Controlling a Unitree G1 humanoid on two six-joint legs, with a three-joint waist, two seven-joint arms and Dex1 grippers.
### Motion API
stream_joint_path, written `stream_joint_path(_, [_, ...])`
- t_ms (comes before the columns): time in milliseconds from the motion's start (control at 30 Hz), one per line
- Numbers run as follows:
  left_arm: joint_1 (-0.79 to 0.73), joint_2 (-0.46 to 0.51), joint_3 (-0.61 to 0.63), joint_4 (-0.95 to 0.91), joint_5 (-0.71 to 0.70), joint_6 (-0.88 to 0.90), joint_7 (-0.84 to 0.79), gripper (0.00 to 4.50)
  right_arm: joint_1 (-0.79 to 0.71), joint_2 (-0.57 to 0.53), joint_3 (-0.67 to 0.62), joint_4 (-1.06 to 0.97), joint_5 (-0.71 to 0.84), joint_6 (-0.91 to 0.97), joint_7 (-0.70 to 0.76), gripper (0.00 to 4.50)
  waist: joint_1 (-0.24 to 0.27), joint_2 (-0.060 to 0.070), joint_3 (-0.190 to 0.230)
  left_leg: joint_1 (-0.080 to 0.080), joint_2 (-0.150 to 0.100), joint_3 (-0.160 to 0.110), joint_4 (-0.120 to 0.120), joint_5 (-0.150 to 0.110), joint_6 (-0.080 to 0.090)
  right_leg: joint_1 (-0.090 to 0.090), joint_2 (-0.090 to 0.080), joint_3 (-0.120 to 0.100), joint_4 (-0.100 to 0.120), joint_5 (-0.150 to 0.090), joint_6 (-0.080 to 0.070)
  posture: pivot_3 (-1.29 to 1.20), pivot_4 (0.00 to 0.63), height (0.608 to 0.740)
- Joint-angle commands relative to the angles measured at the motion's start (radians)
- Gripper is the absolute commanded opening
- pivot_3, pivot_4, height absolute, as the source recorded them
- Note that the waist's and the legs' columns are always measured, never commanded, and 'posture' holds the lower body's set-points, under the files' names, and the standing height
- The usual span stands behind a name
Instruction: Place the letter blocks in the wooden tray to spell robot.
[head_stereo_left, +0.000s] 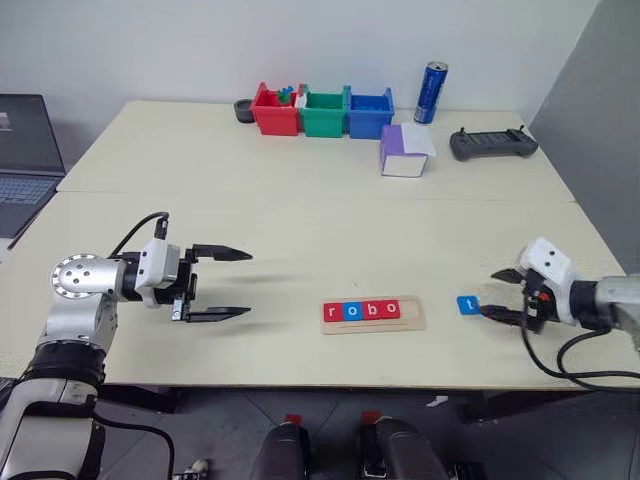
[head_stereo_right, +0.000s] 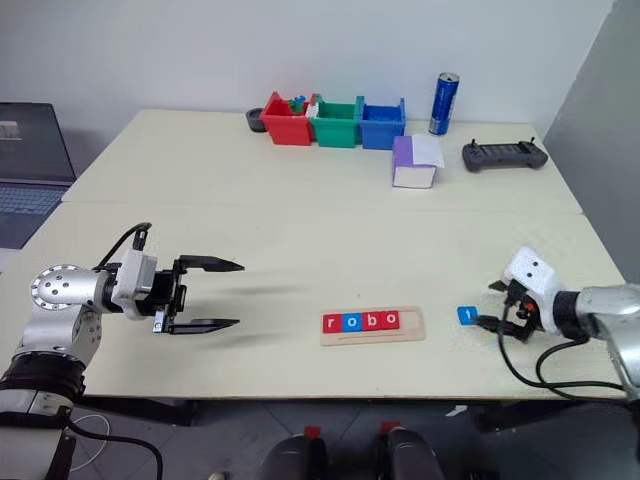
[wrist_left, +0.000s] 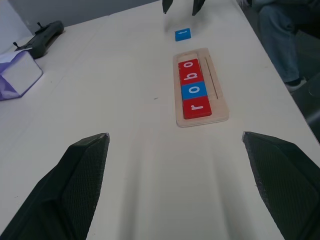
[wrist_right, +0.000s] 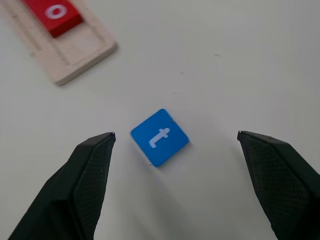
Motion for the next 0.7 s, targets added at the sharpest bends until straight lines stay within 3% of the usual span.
stream_joint_path(33, [0.015, 0.022, 0.027, -0.044, -0.027, 0.0, -0.006, 4.5, -0.112, 0.009, 0.085, 0.161, -0.06, -0.22, 0.122, 4.16, 0.002, 0.0, 0.0, 0.0, 0.0, 0.0, 0.0, 0.0, 0.0, 0.0, 0.0, 0.0, 0.0, 0.0, 0.0, 0.0, 0.15, 0.74])
stream_joint_path(267, [0.064, 0.035, 0.063, -0.076, -0.03, 0.006, -0.006, 4.5, -0.272, 0.068, 0.191, 0.449, -0.158, -0.456, 0.209, 4.16, 0.008, 0.001, 0.0, 0.0, 0.0, 0.001, 0.001, 0.0, 0.0, 0.0, -0.001, 0.0, 0.001, 0.0, 0.0, 0.0, 0.15, 0.74])
stream_joint_path(600, [0.085, 0.044, 0.1, -0.101, -0.021, 0.029, -0.006, 4.5, -0.333, 0.111, 0.225, 0.642, -0.205, -0.557, 0.26, 4.16, 0.01, 0.001, 0.0, 0.001, 0.0, 0.001, 0.001, 0.0, -0.001, 0.001, -0.002, 0.0, 0.001, 0.0, 0.0, 0.0, 0.15, 0.74])
stream_joint_path(700, [0.079, 0.048, 0.103, -0.103, -0.021, 0.037, -0.006, 4.5, -0.336, 0.109, 0.228, 0.696, -0.213, -0.603, 0.281, 3.33, 0.01, 0.001, 0.0, 0.001, 0.0, 0.001, 0.001, 0.0, -0.001, 0.001, -0.002, 0.0, 0.002, 0.0, 0.0, 0.0, 0.15, 0.74])
